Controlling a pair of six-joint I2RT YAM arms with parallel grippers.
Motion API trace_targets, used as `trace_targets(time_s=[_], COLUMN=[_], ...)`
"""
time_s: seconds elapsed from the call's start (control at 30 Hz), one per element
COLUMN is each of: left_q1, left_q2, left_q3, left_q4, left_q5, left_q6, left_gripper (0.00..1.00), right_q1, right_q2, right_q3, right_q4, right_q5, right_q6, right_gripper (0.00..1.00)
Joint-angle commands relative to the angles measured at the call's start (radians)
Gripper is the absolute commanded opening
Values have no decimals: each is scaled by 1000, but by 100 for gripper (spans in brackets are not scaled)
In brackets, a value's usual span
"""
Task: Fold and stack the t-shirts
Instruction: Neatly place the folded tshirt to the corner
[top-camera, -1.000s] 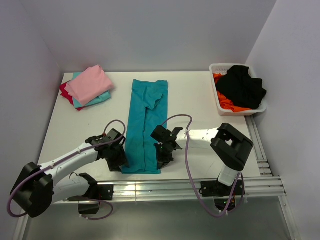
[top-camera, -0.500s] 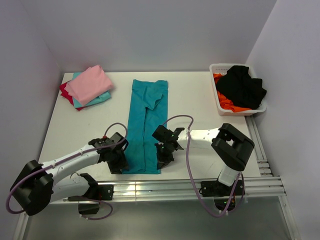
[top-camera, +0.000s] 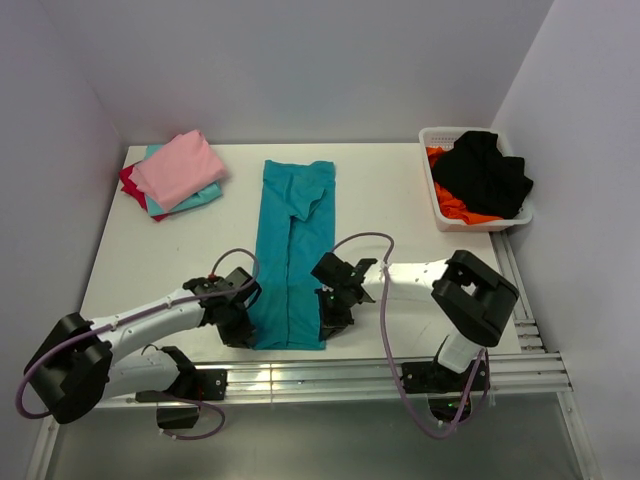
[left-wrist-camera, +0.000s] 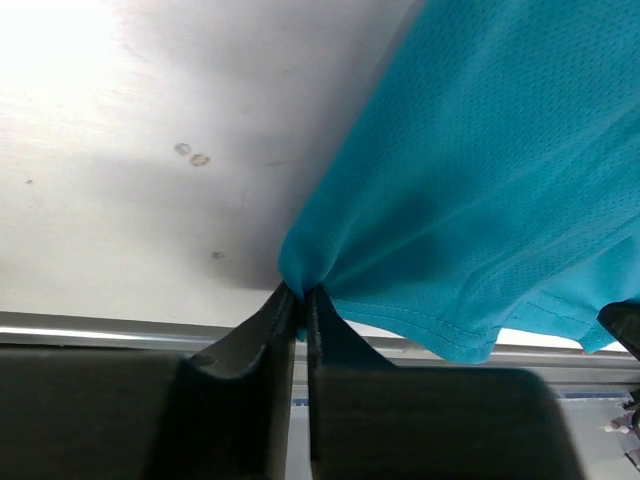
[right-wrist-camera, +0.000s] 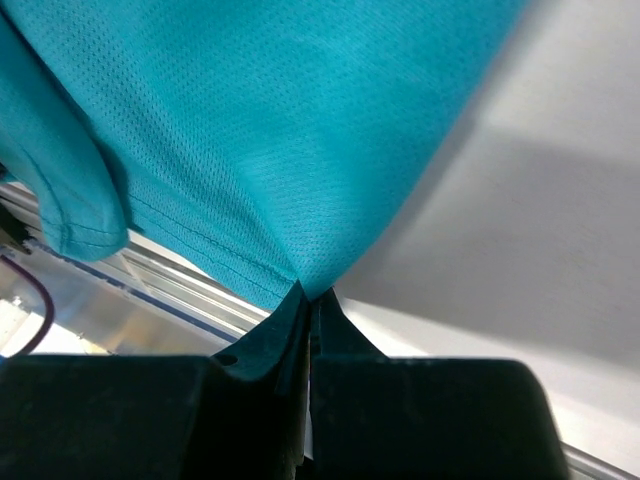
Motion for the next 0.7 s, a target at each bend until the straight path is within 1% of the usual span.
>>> trace_targets(time_s=[0.0,0.13,0.17,0.3,0.33,0.4,0.47,0.53,0.67], left_q1=[-19,-33,-35,-36,-38,-36,-36,-33,-17], left_q2=[19,-4,-13,-31,-28,-8,31,83,171], left_q3=[35,154,173,297,355,407,492,571,676], left_q4=[12,-86,-106,-221,-262,-292,-330,-350,-364], left_q5=[-5,20,21,-12,-18,-23,-34,-82,-104], left_q6=[16,50,54,77,87,99,123,151,205], left_gripper=[10,8,8,6,5,5,4,0,0], right_q1=[-15,-15,-15,-17,-18,-23,-38,-52,-142], right_q2=[-57,-149,-184,-252,-260,-268,-266,-260,-214], right_q3=[-38,-22,1,81,99,152,202,233,326], right_q4=[-77,-164,-215,-330,-349,-398,-434,-450,-474], right_q5=[59,77,92,129,134,141,151,160,160], right_q6=[-37,-60,-66,-83,-88,-95,-109,-124,-166], right_gripper=[0,0,0,0,0,0,0,0,0])
